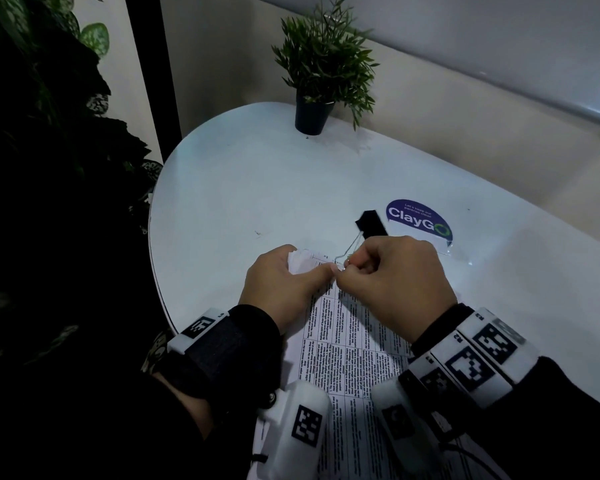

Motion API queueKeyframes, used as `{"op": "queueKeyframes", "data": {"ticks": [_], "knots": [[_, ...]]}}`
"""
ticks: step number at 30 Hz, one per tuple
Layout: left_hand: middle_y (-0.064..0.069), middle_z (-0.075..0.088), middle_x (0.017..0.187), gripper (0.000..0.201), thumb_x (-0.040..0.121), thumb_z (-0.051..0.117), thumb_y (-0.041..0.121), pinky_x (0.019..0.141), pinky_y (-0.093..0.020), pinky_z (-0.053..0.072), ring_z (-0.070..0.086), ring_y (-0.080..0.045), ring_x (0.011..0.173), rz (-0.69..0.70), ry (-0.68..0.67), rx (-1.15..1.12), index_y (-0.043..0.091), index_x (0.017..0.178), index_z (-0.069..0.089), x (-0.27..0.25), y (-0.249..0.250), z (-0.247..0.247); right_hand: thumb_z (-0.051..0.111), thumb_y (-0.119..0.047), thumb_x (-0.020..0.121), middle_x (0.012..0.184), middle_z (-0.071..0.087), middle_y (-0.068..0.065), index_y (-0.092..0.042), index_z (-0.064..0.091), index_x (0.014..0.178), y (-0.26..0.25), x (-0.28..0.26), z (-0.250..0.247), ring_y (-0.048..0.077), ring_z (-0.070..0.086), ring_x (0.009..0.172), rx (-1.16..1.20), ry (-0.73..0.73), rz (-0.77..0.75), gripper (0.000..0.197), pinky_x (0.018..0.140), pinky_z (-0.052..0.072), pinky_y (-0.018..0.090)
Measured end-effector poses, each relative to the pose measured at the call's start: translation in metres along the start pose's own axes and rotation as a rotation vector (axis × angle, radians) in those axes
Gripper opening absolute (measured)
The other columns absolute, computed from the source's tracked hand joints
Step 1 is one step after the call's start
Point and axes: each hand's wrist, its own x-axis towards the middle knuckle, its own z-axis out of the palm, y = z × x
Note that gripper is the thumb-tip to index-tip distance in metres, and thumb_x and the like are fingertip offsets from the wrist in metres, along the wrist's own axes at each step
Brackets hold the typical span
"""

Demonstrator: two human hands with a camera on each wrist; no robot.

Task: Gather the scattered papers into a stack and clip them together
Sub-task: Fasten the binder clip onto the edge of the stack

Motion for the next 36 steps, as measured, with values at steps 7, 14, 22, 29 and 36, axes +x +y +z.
{"op": "queueKeyframes", "data": {"ticks": [7, 14, 22, 29, 36], "knots": [[-0.004, 0.051, 0.057, 0.043, 0.047, 0.069, 0.041, 0.056, -0.033, 0.036, 0.042, -0.018, 0.056, 0.0, 0.019, 0.007, 0.005, 0.062, 0.052, 0.001, -0.002, -0.001, 0.066, -0.021, 0.064, 0.051, 0.061, -0.005, -0.017, 0.059, 0.058, -0.02, -0.031, -0.01, 0.012, 0.057, 0.054, 0.053, -0.1, -0.142, 0.009, 0.053, 0.045, 0.022], [-0.015, 0.072, 0.078, 0.045, 0.054, 0.08, 0.042, 0.073, -0.052, 0.055, 0.066, -0.027, 0.069, 0.006, -0.014, -0.011, 0.007, 0.077, 0.066, -0.001, 0.0, -0.002, 0.065, -0.024, 0.065, 0.051, 0.06, -0.006, -0.018, 0.058, 0.059, -0.006, -0.015, -0.008, 0.009, 0.057, 0.055, 0.012, -0.018, -0.074, 0.011, 0.057, 0.046, 0.025], [-0.011, 0.072, 0.073, 0.032, 0.05, 0.087, 0.037, 0.076, -0.053, 0.056, 0.066, -0.026, 0.07, -0.026, -0.048, -0.105, 0.017, 0.068, 0.069, 0.0, -0.004, 0.001, 0.069, -0.037, 0.07, 0.055, 0.057, -0.009, -0.022, 0.054, 0.059, 0.003, 0.003, -0.006, 0.011, 0.058, 0.064, -0.031, -0.012, -0.061, 0.024, 0.059, 0.042, 0.025], [0.001, 0.064, 0.061, 0.036, 0.06, 0.08, 0.042, 0.061, -0.036, 0.049, 0.057, -0.017, 0.058, 0.022, 0.0, 0.023, 0.013, 0.066, 0.06, 0.001, -0.004, -0.001, 0.065, -0.039, 0.073, 0.057, 0.059, -0.01, -0.023, 0.057, 0.062, 0.003, 0.002, -0.005, 0.007, 0.057, 0.061, -0.03, -0.035, -0.075, 0.022, 0.059, 0.043, 0.025], [-0.001, 0.063, 0.062, 0.037, 0.074, 0.079, 0.037, 0.059, -0.033, 0.045, 0.054, -0.017, 0.057, 0.051, 0.018, 0.126, 0.005, 0.074, 0.06, 0.003, -0.004, -0.003, 0.061, -0.026, 0.066, 0.045, 0.053, -0.009, -0.017, 0.054, 0.054, -0.007, -0.03, -0.023, 0.005, 0.048, 0.043, 0.185, -0.13, -0.128, 0.016, 0.045, 0.033, 0.012]]}}
